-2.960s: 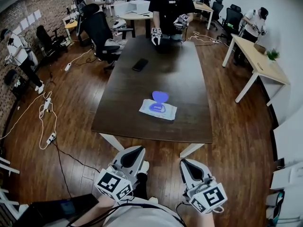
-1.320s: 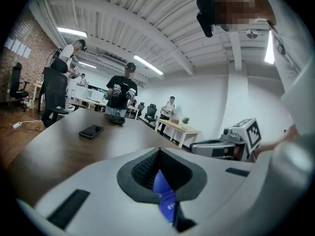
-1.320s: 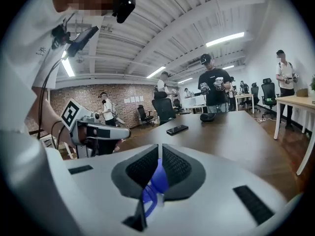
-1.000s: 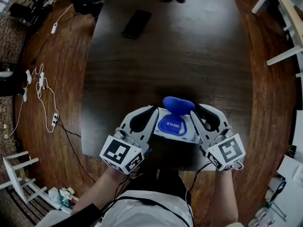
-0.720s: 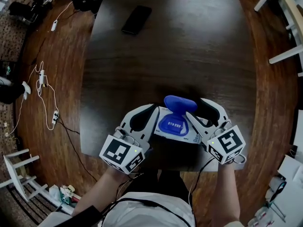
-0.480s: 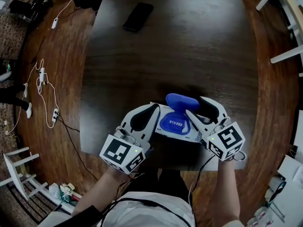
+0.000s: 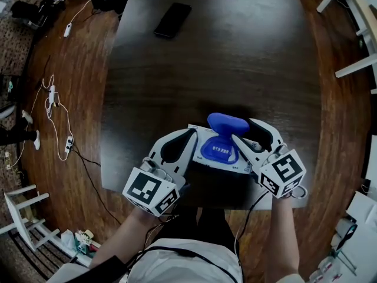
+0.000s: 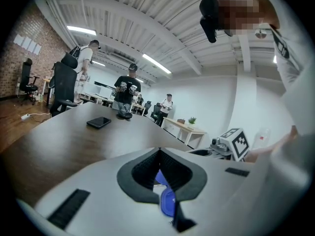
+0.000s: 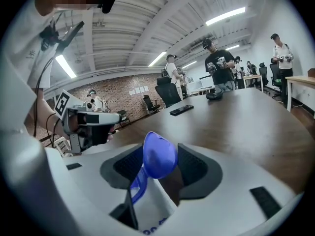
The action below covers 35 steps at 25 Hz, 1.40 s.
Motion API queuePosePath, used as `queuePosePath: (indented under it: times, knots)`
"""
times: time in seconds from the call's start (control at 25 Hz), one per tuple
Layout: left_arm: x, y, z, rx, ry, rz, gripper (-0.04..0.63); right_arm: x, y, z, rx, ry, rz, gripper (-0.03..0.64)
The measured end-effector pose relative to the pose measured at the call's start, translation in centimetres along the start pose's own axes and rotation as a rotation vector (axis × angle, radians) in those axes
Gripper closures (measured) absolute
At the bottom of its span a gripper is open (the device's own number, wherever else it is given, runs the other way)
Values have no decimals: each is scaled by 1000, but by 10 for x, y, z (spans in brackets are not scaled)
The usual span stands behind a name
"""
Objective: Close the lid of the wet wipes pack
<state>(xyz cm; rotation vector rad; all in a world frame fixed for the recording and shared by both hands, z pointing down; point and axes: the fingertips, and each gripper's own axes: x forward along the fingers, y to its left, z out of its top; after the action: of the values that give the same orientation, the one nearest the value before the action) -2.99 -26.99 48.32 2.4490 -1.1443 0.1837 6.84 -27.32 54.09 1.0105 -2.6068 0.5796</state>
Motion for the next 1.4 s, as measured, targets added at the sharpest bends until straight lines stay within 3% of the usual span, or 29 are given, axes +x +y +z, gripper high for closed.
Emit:
queuePosePath:
  times: [1.4]
  knots:
    - [-53, -26, 7, 26, -51, -8, 594, -30, 55, -5, -65, 12, -14, 410]
